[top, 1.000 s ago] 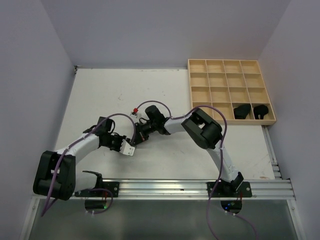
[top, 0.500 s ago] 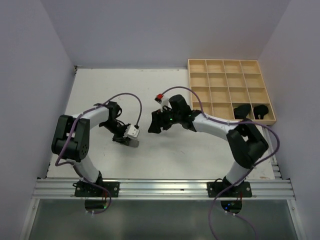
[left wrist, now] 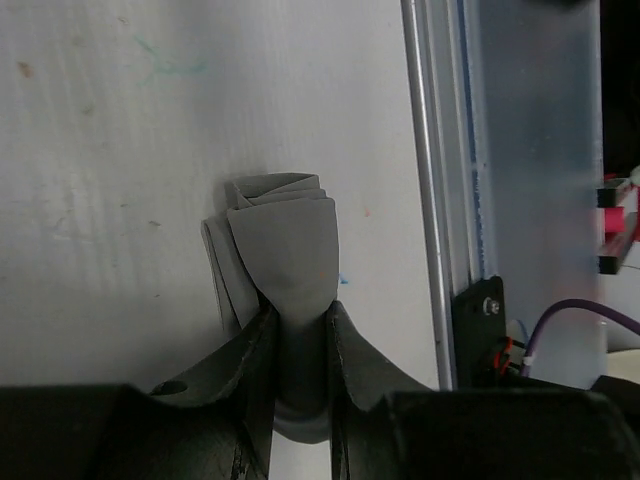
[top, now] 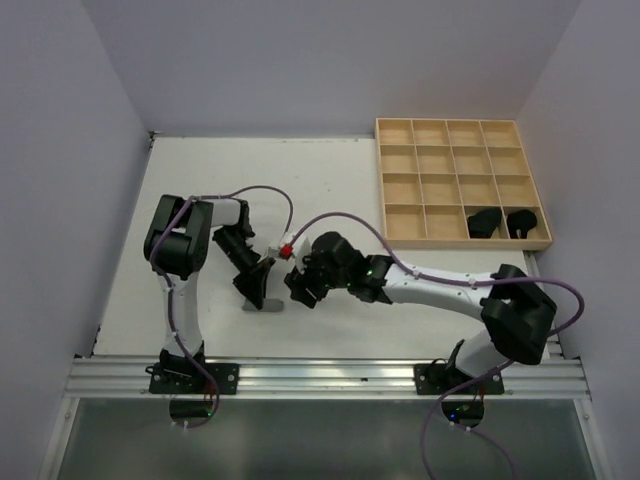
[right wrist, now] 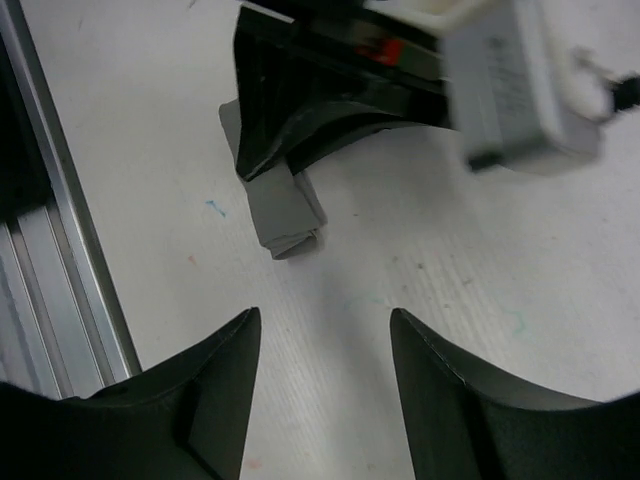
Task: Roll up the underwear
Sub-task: Roll the underwear, then place the rolled underwear into the container
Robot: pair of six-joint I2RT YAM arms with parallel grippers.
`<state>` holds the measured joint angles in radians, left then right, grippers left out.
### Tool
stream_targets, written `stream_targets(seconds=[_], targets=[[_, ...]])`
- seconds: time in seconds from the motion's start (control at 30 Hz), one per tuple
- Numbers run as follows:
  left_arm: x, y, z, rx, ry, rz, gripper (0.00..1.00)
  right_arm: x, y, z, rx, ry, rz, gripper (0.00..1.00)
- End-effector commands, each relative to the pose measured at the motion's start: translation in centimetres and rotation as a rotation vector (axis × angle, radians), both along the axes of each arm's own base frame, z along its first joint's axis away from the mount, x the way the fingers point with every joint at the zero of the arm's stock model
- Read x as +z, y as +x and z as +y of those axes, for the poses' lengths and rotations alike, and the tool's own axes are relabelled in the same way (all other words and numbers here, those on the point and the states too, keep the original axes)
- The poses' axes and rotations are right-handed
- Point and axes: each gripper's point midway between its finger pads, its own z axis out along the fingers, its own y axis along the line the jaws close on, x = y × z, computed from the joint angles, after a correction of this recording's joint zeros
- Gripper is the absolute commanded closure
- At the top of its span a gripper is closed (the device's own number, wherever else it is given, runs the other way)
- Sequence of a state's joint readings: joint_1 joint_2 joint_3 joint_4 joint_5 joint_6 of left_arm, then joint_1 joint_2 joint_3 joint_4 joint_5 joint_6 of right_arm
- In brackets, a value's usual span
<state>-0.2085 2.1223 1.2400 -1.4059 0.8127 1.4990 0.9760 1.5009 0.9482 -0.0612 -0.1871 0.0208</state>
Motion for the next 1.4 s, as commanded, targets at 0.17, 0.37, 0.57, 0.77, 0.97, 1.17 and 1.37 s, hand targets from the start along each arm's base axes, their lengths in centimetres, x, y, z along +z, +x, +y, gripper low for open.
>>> stream_targets(seconds=[0.17, 0.37, 0.57, 0.77, 0.97, 1.17, 1.37], targets=[[-3.7, 0.7, 0.3, -0.064, 0.095, -0.004, 0.97, -3.4, -2.6, 7.0, 0.236, -0.134, -0.286, 0.41], [-3.7, 0.7, 0.2, -0.061, 0.093, -0.004, 0.96, -4.7, -3.8, 9.4, 0.277, -0.141, -0.329, 0.36], [-3.7, 0.7, 0.2, -0.065, 0.090, -0.006, 0.95, -5.4, -3.1, 9.9, 0.249, -0.149, -0.375, 0.33], [-3.7, 0.7, 0.2, -0.066, 0.089, -0.004, 0.95, -7.5, -3.2, 10.6, 0.269, -0.146, -0.372, 0.36], [-3.6, 0.7, 0.2, -0.064, 0.086, -0.007, 0.94, -10.4, -3.3, 10.7, 0.257, -0.136, -0.308, 0.50], [-3.0, 1.6, 0.0, -0.045, 0.073, -0.041, 0.85, -13.1, -4.4, 9.4, 0.289, -0.196, -0.202, 0.91], [1.1, 8.1, 1.9, 0.095, 0.057, -0.255, 0.56, -11.0, -5.7, 7.2, 0.266, -0.208, -0.128, 1.00]])
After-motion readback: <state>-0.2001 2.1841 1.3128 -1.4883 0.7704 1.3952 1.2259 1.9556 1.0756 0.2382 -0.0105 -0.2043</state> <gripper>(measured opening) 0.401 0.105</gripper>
